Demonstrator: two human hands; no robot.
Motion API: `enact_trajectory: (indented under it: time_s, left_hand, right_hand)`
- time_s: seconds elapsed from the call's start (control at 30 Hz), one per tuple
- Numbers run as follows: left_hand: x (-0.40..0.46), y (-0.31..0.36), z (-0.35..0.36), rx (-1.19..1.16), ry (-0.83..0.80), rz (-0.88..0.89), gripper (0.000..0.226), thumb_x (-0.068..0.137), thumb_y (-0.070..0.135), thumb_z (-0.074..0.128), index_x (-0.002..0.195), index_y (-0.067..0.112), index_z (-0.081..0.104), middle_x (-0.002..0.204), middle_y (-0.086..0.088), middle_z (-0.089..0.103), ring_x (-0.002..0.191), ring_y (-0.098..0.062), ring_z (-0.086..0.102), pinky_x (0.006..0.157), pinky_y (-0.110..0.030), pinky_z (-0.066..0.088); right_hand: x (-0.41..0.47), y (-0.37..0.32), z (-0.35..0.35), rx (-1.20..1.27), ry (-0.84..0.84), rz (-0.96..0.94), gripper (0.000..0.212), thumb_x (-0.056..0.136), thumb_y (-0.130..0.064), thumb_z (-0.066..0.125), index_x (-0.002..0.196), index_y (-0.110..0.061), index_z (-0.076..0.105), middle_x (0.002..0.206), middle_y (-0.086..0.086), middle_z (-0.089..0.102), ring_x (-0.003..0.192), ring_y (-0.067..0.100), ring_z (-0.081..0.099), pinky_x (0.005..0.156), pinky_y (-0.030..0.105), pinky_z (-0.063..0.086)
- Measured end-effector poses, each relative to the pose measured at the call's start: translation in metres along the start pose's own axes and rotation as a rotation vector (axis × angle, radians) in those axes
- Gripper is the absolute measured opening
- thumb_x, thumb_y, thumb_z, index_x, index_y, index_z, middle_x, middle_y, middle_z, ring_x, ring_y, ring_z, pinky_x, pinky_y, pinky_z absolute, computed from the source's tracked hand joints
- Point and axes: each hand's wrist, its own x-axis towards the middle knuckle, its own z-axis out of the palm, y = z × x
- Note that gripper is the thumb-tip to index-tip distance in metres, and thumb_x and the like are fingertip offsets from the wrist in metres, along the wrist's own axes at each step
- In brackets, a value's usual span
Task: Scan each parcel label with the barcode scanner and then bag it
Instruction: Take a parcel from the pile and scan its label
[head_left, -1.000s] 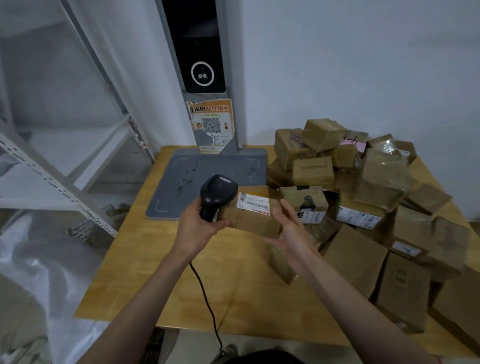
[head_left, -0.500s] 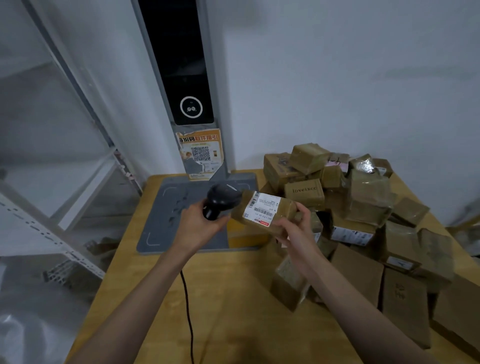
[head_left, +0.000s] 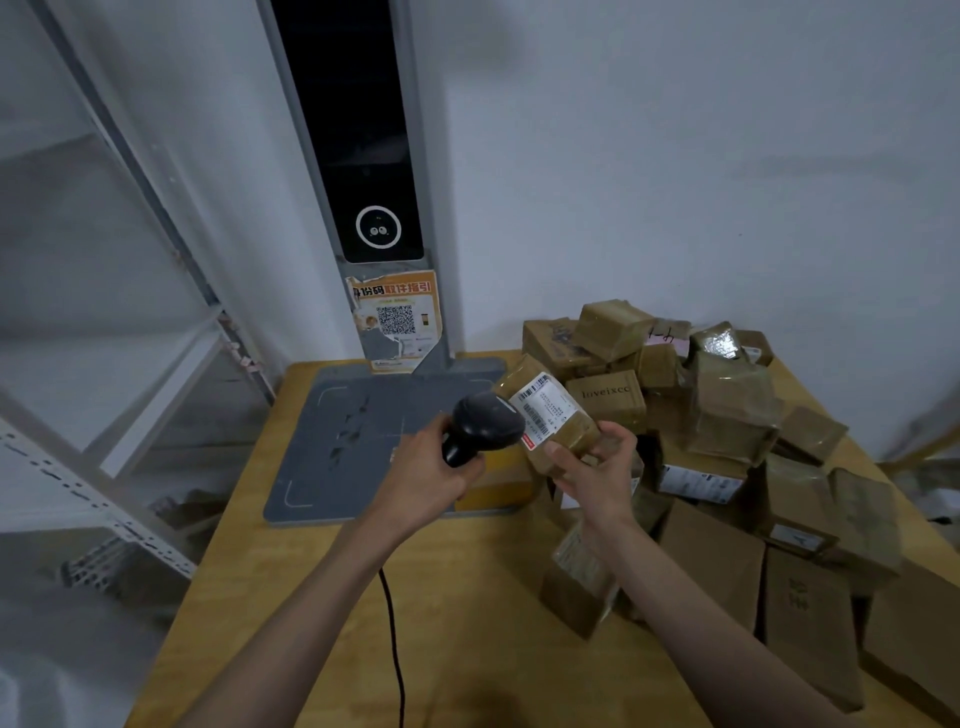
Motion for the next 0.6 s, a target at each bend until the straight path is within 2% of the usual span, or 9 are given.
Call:
enact_trajectory:
  time_s: [0.13,0.23,0.37,0.6]
  left_hand:
    - [0.0007,-0.0062,-0.0024,0.020,-0.002,0.014,0.030,0.086,0.021,0.069,0.114,0.022,0.058,0.083,0.005,0.067,0.068,-0.012,0.065,0.063,-0.030,0.056]
    - [-0.0005,-0.0073,-0.0034,0.022,-0.019,0.030,0.036,0.087,0.019,0.069,0.121,0.024,0.057,0.091,0.010,0.067,0.074,-0.009,0.065,0.065,-0.023,0.053]
    - [-0.0039,-0.0059,-0.0044,0.045,-0.024,0.049,0.037,0.087,0.018,0.069,0.122,0.025,0.057,0.087,0.017,0.063,0.070,-0.003,0.061,0.059,-0.012,0.044]
    - [-0.0080,-0.0013,-0.0056,0.014,-0.032,0.055,0.034,0.088,0.016,0.070,0.119,0.026,0.058,0.084,0.018,0.062,0.066,-0.001,0.062,0.057,-0.015,0.048]
  right_hand:
    - [0.0030,-0.0003,-0.0014,-0.004,-0.007,-0.002,0.069,0.082,0.000,0.077,0.130,-0.026,0.035,0.118,-0.002,0.057,0.110,0.018,0.062,0.075,0.030,0.057]
    - [0.0047,-0.0004,-0.0012,-0.015,-0.016,0.001,0.069,0.083,-0.003,0.078,0.131,-0.025,0.034,0.114,-0.008,0.056,0.109,0.014,0.061,0.075,0.029,0.058]
    - [0.0056,0.0022,-0.0024,-0.030,-0.030,0.005,0.070,0.083,-0.003,0.077,0.133,-0.027,0.034,0.117,-0.005,0.055,0.113,0.018,0.059,0.078,0.031,0.058]
    - [0.0073,0.0029,-0.0057,-0.047,-0.038,-0.009,0.068,0.085,-0.002,0.076,0.131,-0.029,0.034,0.112,-0.010,0.053,0.109,0.014,0.058,0.076,0.029,0.056]
